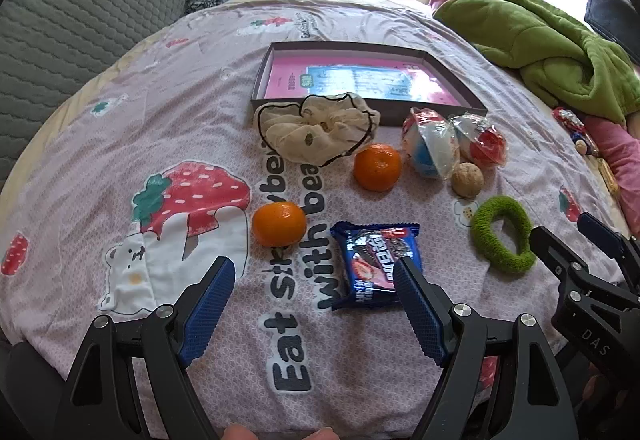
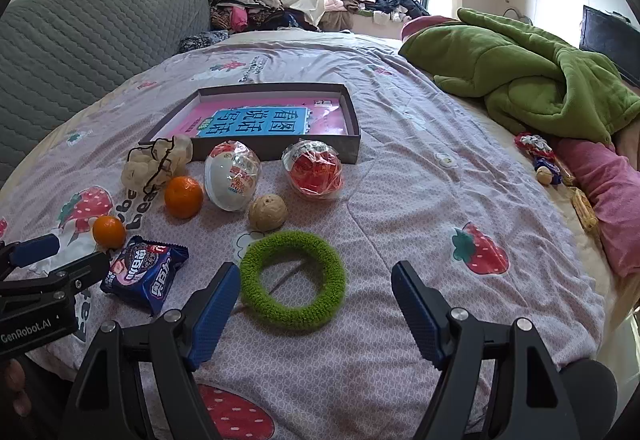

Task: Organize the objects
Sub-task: 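Move left gripper to the blue cookie pack while right gripper approaches the green ring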

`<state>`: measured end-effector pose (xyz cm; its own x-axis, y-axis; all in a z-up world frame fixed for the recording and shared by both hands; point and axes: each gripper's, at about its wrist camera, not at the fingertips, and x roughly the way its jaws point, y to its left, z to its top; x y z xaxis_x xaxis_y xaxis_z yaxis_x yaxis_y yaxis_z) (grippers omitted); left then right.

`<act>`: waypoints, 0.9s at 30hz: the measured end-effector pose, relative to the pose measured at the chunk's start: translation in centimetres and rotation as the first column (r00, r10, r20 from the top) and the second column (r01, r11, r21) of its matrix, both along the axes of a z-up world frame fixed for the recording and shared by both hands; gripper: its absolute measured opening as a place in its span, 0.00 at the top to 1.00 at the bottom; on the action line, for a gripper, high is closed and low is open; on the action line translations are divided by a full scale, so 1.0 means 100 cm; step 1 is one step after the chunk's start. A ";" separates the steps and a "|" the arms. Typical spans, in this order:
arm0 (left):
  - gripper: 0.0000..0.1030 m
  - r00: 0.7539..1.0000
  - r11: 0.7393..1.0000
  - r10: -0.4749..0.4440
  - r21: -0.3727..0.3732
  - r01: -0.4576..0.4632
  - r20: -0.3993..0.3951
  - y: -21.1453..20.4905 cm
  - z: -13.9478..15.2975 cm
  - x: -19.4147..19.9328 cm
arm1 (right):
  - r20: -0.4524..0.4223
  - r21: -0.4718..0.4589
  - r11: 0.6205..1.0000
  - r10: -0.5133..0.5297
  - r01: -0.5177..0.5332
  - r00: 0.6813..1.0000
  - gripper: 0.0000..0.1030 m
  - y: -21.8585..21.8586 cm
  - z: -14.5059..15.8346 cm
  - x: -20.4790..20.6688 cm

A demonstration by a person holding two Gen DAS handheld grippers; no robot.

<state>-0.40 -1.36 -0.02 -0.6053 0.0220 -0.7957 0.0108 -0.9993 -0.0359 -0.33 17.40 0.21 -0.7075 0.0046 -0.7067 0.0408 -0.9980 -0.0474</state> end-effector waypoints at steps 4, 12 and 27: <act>0.20 1.000 1.000 0.008 -0.003 -0.008 0.001 -0.007 -0.006 -0.004 | 0.009 0.002 1.000 0.009 -0.009 1.000 0.25 0.000 -0.003 -0.003; 0.20 1.000 0.999 0.000 0.049 -0.001 0.005 -0.011 -0.012 -0.009 | 0.027 -0.011 1.000 0.009 -0.009 1.000 0.25 0.004 -0.009 -0.008; 0.20 0.996 0.997 -0.077 0.035 0.075 0.040 0.022 -0.021 -0.011 | 0.071 -0.001 1.000 0.019 -0.019 0.997 0.25 0.010 -0.023 -0.019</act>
<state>-1.52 0.87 -2.10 -0.5679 0.0934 -0.8178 -0.0629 -0.9956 -0.0700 -2.19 18.43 -2.06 -0.6552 -0.0086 -0.7554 0.0633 -0.9970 -0.0436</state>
